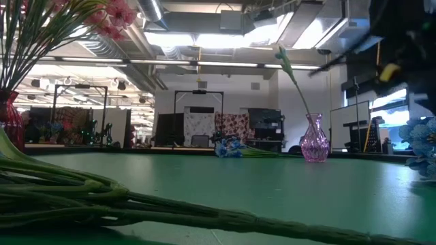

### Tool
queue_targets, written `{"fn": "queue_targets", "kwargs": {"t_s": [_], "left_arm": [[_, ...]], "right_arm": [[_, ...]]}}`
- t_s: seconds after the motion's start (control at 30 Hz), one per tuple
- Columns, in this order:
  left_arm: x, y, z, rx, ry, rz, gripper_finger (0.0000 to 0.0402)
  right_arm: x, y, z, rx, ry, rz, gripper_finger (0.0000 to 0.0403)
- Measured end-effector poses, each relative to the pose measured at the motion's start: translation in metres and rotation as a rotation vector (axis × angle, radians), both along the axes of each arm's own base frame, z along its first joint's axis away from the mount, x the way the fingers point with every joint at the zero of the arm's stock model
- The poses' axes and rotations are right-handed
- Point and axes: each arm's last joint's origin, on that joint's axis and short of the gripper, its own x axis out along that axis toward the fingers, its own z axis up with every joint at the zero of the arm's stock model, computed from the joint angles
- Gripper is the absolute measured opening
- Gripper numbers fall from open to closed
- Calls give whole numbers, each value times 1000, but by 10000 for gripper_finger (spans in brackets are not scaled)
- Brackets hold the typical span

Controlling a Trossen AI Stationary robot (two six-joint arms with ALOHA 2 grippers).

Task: Sort flowers into vase by color
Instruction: Put the top white flower into the violet vase

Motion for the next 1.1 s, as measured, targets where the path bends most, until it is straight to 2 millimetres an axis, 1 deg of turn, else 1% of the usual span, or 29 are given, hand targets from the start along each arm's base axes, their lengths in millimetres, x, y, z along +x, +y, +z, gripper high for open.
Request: {"fn": "queue_targets", "kwargs": {"t_s": [0.1,0.2,0.27,0.37,0.4,0.47,0.57,0.63,0.7,0.77,0.83,0.9,0.97,1.03,1.1], "left_arm": [[-1,-2,2,-9,-17,-66,174],[-2,-2,3,-14,-32,-93,174],[-2,-2,4,-15,-40,-93,174],[-2,-2,4,-15,-45,-93,174],[-2,-2,4,-15,-45,-93,174],[-1,-2,4,1,-52,-92,174],[-1,-2,4,47,-75,-95,174],[-1,-2,5,75,-94,-98,174],[-1,-2,5,94,-111,-98,174],[-1,-2,6,101,-119,-95,174],[-1,-2,6,102,-121,-87,174],[-1,-2,6,104,-120,-69,174],[0,-1,6,105,-119,-59,174],[0,-1,6,105,-119,-53,174],[0,-1,6,104,-118,-53,174]], "right_arm": [[-6,-7,-14,32,43,17,188],[-12,-11,-21,33,80,44,143],[-12,-12,-21,37,78,80,103],[-8,-11,-18,49,51,146,28],[-5,-10,-15,50,32,178,16],[3,-8,-8,38,-22,225,16],[23,-4,6,-22,-115,321,13],[40,0,14,-81,-196,427,7],[57,5,21,-137,-281,547,10],[73,11,23,-163,-363,673,18],[84,16,22,-158,-425,800,24],[89,23,20,-125,-455,882,29],[90,27,20,-85,-461,899,39],[88,31,22,-57,-441,888,57],[85,34,26,-29,-415,813,84]]}}
